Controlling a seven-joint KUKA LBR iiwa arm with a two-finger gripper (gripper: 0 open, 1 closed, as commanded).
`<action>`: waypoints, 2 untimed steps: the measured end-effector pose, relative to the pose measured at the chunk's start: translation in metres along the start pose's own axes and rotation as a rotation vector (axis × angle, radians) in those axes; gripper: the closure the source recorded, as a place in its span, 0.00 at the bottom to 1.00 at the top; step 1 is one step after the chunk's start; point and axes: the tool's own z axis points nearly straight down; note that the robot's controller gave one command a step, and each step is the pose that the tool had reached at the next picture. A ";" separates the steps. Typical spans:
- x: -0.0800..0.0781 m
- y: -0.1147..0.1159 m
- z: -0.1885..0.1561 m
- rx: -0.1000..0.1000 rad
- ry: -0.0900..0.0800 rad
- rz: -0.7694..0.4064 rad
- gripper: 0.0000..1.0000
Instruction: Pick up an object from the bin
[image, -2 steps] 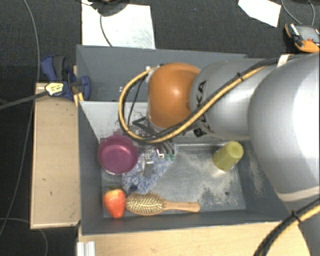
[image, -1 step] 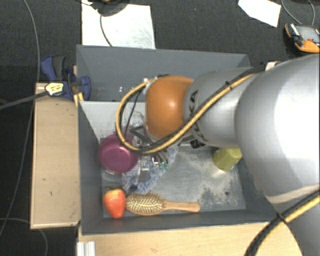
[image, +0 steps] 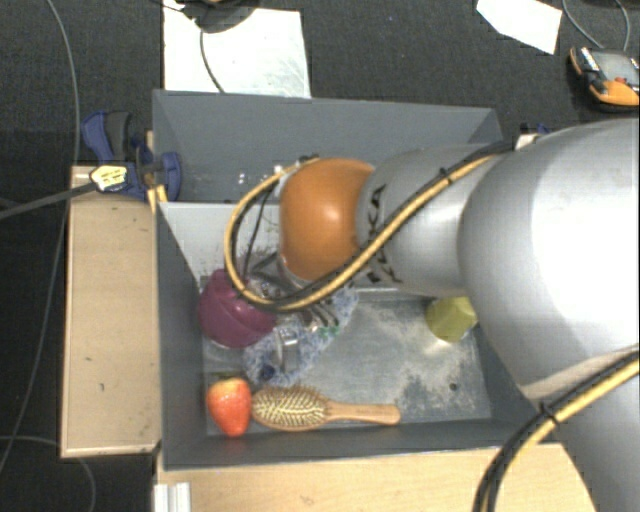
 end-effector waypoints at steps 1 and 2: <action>0.011 -0.006 -0.002 -0.001 -0.012 -0.028 0.00; -0.001 -0.003 -0.003 -0.008 -0.004 0.017 1.00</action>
Offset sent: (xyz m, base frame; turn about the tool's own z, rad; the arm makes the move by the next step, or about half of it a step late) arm 0.0016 -0.0059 -0.0004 0.0183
